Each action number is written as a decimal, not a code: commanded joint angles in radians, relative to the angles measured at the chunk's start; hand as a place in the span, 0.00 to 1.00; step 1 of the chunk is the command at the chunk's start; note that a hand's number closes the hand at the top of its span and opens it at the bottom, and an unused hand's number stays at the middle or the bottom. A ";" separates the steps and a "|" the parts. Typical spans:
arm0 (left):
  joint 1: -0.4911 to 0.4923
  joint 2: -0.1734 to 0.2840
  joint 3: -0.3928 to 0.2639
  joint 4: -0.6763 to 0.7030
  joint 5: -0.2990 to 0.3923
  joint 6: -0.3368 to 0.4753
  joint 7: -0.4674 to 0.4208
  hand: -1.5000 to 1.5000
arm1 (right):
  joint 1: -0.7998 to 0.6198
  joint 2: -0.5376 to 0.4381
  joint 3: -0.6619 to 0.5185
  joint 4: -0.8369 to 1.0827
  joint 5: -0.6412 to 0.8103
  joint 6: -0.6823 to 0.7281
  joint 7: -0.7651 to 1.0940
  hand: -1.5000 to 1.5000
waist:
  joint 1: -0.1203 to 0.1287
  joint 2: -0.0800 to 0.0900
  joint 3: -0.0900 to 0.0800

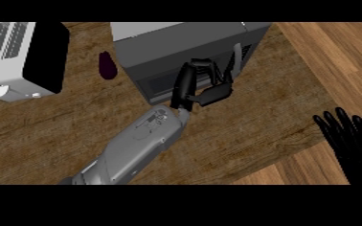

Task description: Pick up the milk, place it into the microwave and close the microwave

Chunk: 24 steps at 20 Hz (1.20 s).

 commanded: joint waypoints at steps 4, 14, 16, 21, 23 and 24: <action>-0.091 0.000 0.039 0.083 0.035 -0.013 -0.042 1.00 | 0.006 -0.029 -0.010 -0.038 -0.063 0.046 0.013 0.00 | -0.023 0.016 0.001; -0.088 0.000 0.039 0.102 0.077 0.008 -0.095 1.00 | 0.016 -0.058 -0.025 -0.110 -0.104 0.062 0.031 0.00 | -0.046 0.013 0.001; -0.080 0.000 0.030 0.109 0.077 0.006 -0.120 1.00 | 0.020 -0.062 -0.029 -0.109 -0.116 0.063 0.039 0.00 | -0.043 0.019 0.002; -0.093 0.000 0.041 0.115 0.101 0.012 -0.129 1.00 | 0.037 -0.067 -0.030 -0.126 -0.165 0.080 0.050 0.00 | -0.049 0.022 0.004; -0.090 0.000 0.033 0.108 0.111 0.014 -0.140 1.00 | 0.042 -0.073 -0.032 -0.122 -0.180 0.082 0.061 0.00 | -0.052 0.026 0.004; -0.093 0.000 0.038 0.114 0.108 0.019 -0.148 1.00 | 0.040 -0.074 -0.038 -0.124 -0.188 0.081 0.061 0.00 | -0.048 0.027 0.004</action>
